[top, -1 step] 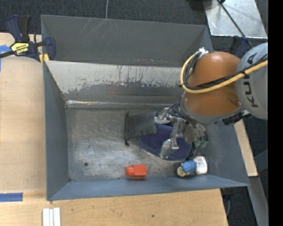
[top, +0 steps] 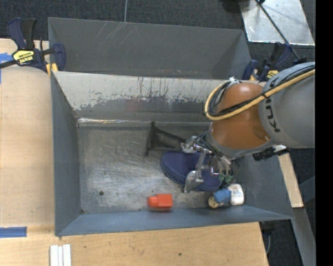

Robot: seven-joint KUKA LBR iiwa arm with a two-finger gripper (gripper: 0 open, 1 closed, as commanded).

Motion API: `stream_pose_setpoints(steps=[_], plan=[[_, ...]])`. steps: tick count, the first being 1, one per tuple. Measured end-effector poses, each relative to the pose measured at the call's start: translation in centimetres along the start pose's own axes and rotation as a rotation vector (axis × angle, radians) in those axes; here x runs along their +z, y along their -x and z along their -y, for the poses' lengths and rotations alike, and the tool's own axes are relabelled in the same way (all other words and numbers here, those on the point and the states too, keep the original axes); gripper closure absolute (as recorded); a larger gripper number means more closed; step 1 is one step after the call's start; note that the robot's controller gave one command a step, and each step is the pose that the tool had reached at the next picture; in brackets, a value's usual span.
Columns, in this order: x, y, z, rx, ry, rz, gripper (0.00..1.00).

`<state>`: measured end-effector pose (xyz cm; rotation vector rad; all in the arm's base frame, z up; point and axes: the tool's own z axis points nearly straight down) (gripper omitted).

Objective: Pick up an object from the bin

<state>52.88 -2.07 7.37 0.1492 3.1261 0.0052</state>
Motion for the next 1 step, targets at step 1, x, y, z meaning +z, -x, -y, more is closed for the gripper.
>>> stream_pose_setpoints(steps=[1], plan=[[-0.18, 0.13, -0.02, -0.002, -0.001, 0.007, 1.00]])
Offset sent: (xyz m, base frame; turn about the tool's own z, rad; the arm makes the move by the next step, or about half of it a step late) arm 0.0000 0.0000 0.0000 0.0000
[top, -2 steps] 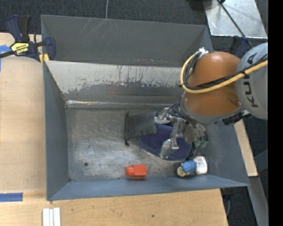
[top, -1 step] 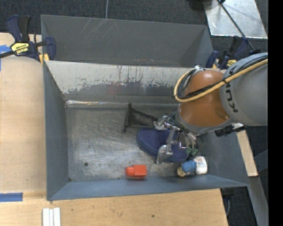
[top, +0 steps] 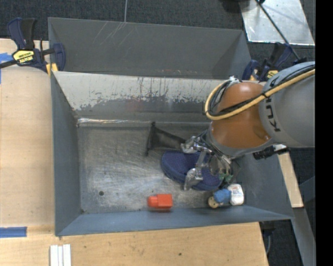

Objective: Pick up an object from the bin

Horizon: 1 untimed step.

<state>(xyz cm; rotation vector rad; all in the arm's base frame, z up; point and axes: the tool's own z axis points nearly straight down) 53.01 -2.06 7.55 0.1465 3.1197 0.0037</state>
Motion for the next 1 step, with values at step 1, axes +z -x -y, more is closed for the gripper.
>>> stream_pose_setpoints(steps=[1], plan=[[-7.74, 0.69, -0.18, -0.040, -0.003, -0.008, 1.00]])
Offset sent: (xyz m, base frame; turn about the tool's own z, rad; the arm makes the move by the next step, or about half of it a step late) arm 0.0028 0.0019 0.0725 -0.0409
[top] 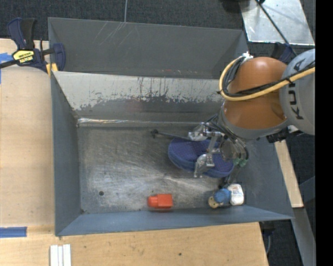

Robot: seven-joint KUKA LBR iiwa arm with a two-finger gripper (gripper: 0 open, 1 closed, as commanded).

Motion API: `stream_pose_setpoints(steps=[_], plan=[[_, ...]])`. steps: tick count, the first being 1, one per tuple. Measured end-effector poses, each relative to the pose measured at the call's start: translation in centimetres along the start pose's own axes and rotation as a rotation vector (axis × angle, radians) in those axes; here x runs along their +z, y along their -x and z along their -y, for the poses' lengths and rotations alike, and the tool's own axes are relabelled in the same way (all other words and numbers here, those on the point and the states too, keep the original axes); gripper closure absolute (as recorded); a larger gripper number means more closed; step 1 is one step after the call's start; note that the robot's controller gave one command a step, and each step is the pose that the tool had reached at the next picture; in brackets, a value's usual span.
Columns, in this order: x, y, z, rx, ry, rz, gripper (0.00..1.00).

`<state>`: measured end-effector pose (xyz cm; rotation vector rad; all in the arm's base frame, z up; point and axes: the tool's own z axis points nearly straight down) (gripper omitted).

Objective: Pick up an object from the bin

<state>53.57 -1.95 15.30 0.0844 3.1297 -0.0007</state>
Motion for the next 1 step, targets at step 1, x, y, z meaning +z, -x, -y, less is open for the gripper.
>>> stream_pose_setpoints(steps=[1], plan=[[-8.16, -0.54, 1.53, -0.020, -0.001, 0.000, 1.00]])
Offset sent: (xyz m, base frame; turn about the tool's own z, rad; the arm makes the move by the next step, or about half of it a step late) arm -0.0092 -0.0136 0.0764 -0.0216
